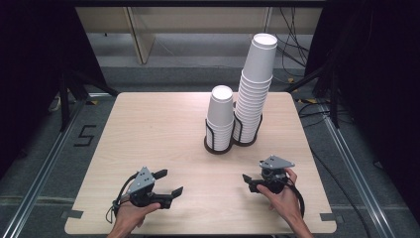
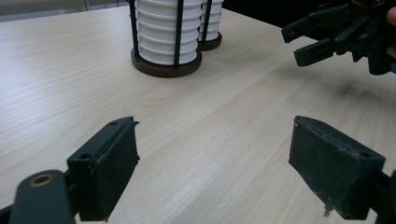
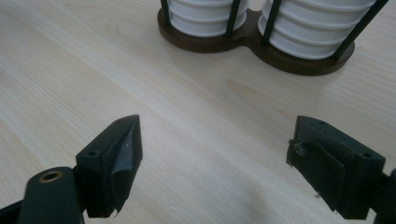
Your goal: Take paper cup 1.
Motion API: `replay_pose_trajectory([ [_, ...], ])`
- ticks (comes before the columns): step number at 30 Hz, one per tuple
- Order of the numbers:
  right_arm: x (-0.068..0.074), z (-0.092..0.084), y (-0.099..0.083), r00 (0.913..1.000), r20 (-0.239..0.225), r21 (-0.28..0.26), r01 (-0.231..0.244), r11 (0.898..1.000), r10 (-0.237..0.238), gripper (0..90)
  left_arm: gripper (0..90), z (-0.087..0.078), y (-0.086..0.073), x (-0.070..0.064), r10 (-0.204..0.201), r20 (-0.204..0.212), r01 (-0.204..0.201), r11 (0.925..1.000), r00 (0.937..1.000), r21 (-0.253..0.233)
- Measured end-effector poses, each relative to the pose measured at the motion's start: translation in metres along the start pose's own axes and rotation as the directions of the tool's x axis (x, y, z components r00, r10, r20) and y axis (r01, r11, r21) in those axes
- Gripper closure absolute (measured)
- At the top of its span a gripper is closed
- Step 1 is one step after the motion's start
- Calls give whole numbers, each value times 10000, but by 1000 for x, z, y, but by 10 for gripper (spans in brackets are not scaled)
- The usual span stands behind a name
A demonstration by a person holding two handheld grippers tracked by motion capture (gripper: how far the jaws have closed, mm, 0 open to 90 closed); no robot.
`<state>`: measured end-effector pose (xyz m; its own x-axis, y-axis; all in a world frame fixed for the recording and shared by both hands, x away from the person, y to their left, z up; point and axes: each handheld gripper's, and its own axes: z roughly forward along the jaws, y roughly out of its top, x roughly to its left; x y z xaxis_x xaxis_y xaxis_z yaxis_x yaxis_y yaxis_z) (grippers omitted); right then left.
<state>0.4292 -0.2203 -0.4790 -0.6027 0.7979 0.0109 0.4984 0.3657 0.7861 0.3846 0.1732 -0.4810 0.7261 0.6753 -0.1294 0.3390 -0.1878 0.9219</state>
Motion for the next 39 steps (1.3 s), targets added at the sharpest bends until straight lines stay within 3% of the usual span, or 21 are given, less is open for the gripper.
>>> replay_pose_trajectory([
  [5,-2,-1,1,9999,48,-121,144,9998,-143,157,148,0,0,0,57,-8,-56,10000,10000,39],
  [11,0,-3,3,9999,-115,-288,23,9996,-26,158,148,0,0,1,83,-52,-83,9999,10000,84],
  [12,1,-4,4,9996,-209,-237,-198,9995,193,158,148,0,0,1,86,-54,-85,9999,9999,72],
  [14,0,-3,6,9995,-300,-434,24,9991,-37,158,148,0,0,1,98,-59,-97,9999,9999,63],
  [20,3,-6,12,9988,-439,-559,-229,9982,204,158,148,1,0,0,87,-43,-87,10000,10000,13],
  [21,1,-7,16,9989,-450,-772,117,9969,-152,158,148,1,0,0,121,-68,-121,9999,9999,60],
  [26,5,-10,25,9985,-536,-775,-173,9968,131,159,148,0,-1,0,85,-25,-85,10000,10000,-28],
  [28,3,-10,30,9984,-440,-997,322,9945,-368,160,148,-1,-1,0,91,-83,-91,10000,9999,11],
  [29,4,-11,32,9979,-632,-887,104,9960,-160,162,148,-1,-1,0,86,-35,-86,10000,10000,-19],
  [39,7,-13,58,9974,-619,-1273,290,9914,-371,171,148,-1,-1,0,49,-99,-49,10000,9999,-30],
])
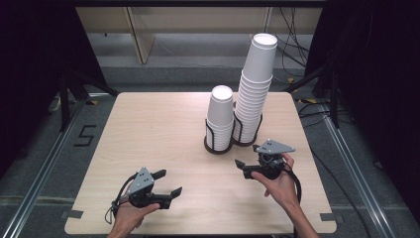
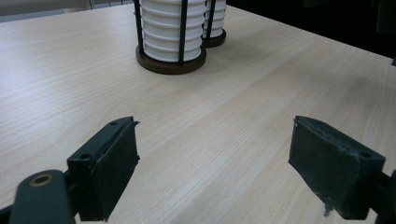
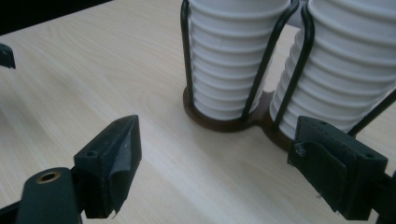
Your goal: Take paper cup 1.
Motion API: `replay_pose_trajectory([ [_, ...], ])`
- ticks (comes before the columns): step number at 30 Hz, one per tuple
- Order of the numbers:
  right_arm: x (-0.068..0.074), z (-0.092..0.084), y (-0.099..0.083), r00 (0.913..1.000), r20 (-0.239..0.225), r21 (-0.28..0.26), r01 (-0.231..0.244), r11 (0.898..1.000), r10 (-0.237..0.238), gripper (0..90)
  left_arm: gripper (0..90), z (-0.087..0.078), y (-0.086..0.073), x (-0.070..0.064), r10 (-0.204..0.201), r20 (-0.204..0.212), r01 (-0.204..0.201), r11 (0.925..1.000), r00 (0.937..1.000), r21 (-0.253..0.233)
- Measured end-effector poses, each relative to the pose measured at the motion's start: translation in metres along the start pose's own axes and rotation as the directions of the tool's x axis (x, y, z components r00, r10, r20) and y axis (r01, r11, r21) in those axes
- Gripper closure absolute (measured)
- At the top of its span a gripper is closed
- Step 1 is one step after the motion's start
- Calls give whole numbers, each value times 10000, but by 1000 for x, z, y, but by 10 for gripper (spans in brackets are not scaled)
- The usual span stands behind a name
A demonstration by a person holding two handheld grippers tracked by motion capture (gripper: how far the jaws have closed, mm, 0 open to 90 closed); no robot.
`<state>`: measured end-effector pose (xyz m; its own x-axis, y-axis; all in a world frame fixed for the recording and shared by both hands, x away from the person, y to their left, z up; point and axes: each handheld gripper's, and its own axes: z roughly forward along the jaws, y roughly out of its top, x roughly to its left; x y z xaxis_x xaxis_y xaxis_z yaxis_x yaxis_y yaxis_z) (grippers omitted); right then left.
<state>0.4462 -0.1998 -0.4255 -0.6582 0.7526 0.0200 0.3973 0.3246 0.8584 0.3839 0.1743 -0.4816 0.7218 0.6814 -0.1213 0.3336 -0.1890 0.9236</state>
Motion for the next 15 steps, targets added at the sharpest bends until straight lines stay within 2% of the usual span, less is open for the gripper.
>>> replay_pose_trajectory([
  [3,0,2,10,9999,-2,-105,111,9999,-111,173,148,0,1,0,26,-88,-25,9999,10000,113],
  [6,-1,6,22,9998,-136,-334,146,9993,-151,178,148,2,0,0,-69,20,69,10000,10000,29],
  [9,-2,8,32,9998,58,-476,172,9987,-170,192,148,2,0,1,-32,-20,33,9999,10000,98],
  [12,0,9,39,10000,-7,-530,36,9986,-37,194,148,3,0,1,-34,74,34,10000,10000,45],
  [13,1,11,47,9999,-34,-552,120,9984,-122,194,148,2,1,0,10,-5,-10,9999,10000,171],
  [15,2,15,54,9997,-78,-696,208,9974,-214,194,148,4,1,0,28,60,-29,9999,10000,111],
])
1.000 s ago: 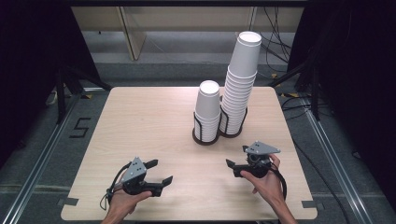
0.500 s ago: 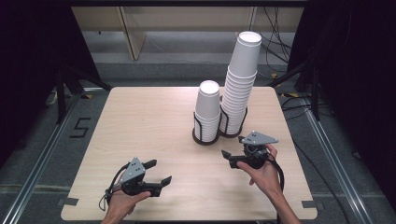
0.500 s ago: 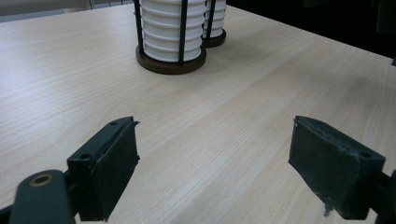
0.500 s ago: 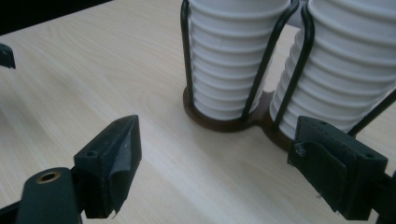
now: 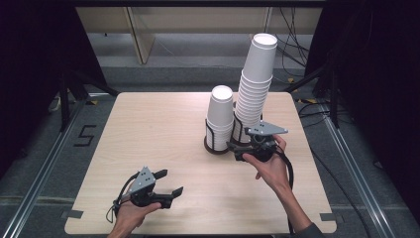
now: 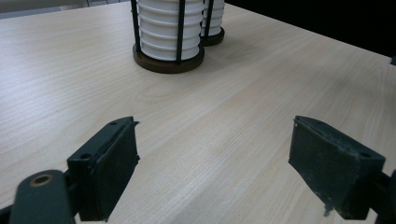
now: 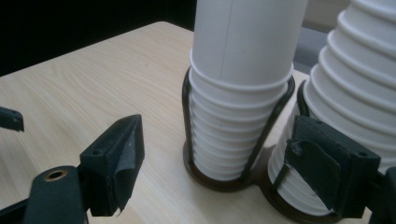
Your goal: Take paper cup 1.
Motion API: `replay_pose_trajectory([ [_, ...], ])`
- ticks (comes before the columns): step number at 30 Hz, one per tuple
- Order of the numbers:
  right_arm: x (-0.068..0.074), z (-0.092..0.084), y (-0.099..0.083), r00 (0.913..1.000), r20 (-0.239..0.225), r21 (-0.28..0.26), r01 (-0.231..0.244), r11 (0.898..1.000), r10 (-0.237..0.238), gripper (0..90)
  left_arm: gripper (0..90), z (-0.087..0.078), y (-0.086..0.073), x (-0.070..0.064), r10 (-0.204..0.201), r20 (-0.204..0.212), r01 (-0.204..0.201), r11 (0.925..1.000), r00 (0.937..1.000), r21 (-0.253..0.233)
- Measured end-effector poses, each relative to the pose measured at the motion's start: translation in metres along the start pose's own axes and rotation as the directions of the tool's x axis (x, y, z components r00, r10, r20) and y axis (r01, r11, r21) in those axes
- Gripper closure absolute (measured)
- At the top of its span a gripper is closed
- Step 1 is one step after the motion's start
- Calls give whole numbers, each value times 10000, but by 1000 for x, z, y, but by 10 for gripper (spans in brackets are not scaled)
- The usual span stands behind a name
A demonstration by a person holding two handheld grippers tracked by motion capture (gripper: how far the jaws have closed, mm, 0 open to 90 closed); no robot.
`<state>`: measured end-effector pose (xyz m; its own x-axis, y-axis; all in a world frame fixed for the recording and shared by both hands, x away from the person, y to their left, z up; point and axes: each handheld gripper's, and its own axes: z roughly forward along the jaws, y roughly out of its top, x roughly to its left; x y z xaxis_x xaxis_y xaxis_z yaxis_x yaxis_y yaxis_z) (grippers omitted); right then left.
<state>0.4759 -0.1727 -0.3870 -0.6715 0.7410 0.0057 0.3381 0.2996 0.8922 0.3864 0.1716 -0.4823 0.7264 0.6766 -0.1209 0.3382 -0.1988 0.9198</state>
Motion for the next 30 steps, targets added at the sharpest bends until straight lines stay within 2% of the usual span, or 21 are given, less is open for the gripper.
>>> replay_pose_trajectory([
  [2,2,3,5,9999,48,-1,-149,9999,149,196,148,0,0,0,1,-23,-1,10000,10000,59],
  [4,0,6,11,10000,52,-10,0,10000,0,196,148,1,0,0,-15,15,15,10000,10000,8],
  [9,1,10,19,9998,78,-191,-194,9996,196,199,148,1,0,0,6,49,-6,10000,10000,34],
  [10,-2,11,22,9999,99,-250,92,9996,-89,199,148,1,0,0,17,51,-17,10000,10000,43],
  [13,-1,11,26,9998,139,-286,-158,9995,162,199,148,1,0,0,11,54,-11,10000,10000,49],
  [14,-2,12,28,10000,92,-313,-24,9995,27,199,148,1,0,-1,13,55,-13,10000,10000,52],
  [18,-2,14,35,9997,198,-495,-95,9987,105,197,148,1,0,0,-4,26,4,10000,10000,58],
  [21,-3,16,41,9997,244,-558,53,9984,-39,192,148,0,0,-1,-6,-41,7,9999,10000,134],
  [29,-2,24,59,9962,872,-659,31,9978,27,168,148,1,0,-1,-39,-25,39,9999,10000,134],
  [30,-2,26,61,9948,1016,-701,150,9974,-78,164,148,1,0,-1,-39,-10,39,9999,10000,133],
])
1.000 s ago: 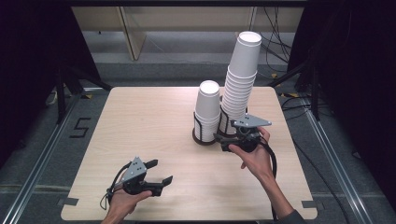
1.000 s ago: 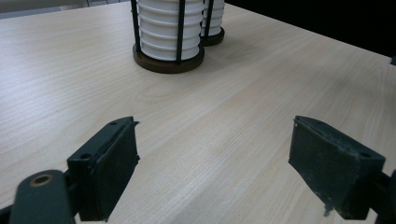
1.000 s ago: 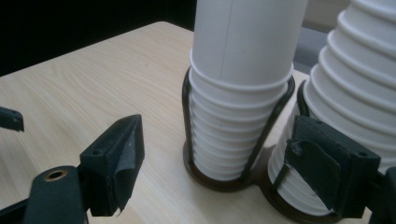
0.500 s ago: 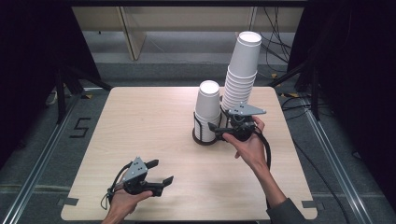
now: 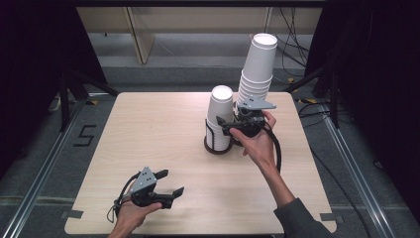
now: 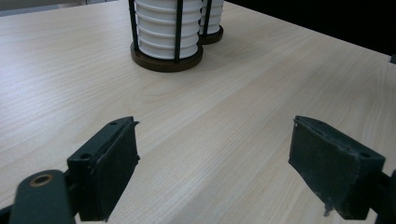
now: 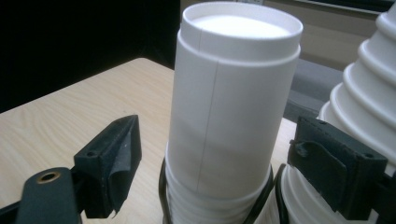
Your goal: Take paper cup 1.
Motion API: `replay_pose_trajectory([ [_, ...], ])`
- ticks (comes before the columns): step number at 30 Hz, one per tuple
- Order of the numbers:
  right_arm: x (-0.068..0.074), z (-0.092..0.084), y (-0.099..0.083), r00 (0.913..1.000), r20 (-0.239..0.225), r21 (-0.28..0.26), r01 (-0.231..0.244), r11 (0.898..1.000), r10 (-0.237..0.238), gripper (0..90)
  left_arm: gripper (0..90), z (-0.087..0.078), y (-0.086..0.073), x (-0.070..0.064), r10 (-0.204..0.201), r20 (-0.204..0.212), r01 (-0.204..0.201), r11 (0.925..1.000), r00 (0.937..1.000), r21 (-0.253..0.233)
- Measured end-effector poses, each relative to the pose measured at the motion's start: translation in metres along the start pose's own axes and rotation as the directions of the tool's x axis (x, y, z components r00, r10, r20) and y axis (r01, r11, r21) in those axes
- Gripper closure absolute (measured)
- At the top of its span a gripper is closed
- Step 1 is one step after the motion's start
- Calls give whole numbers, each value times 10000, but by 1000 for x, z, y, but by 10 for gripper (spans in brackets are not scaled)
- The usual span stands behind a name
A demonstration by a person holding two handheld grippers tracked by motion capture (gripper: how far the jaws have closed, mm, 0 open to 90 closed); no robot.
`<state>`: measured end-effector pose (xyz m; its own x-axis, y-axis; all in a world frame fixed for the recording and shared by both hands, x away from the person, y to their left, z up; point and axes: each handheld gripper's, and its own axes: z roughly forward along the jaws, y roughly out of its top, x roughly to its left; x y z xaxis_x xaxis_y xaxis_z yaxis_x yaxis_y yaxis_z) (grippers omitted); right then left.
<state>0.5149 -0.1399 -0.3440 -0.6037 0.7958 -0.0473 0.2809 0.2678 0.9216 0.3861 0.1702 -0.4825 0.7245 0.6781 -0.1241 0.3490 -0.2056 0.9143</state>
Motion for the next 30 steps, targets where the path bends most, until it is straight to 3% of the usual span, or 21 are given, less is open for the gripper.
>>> replay_pose_trajectory([
  [1,1,2,2,9999,70,-22,149,9999,-149,163,148,0,0,-1,-4,-34,4,10000,10000,11],
  [3,4,6,6,9997,254,31,-61,10000,60,158,148,0,0,-1,98,-26,-98,9999,9999,30],
  [4,4,9,8,9990,416,3,179,9998,-178,157,148,0,0,-1,108,-24,-108,9999,9999,37],
  [6,5,14,11,9985,539,-35,-85,10000,86,157,148,1,0,-1,124,-3,-124,9999,9999,10],
  [7,5,16,13,9973,728,-12,-2,10000,3,157,148,0,0,-1,135,3,-135,9999,9999,20],
  [10,8,22,15,9960,840,-99,-295,9995,302,158,148,0,0,-1,100,11,-100,9999,9999,-10],
  [13,7,27,15,9959,886,-42,-203,9998,206,155,148,1,0,-2,86,28,-86,10000,10000,-26],
  [14,8,28,15,9947,871,53,-552,9985,545,156,148,0,0,-2,91,7,-91,10000,10000,10],
  [17,8,32,15,9923,958,45,-790,9969,782,156,148,1,0,-1,111,17,-111,9999,9999,3],
  [18,8,34,15,9927,1048,59,-608,9981,599,156,148,0,0,-1,110,11,-110,9999,9999,47],
  [30,13,50,21,9823,1701,429,-865,9953,780,159,148,1,0,-2,116,41,-116,9999,9999,102],
])
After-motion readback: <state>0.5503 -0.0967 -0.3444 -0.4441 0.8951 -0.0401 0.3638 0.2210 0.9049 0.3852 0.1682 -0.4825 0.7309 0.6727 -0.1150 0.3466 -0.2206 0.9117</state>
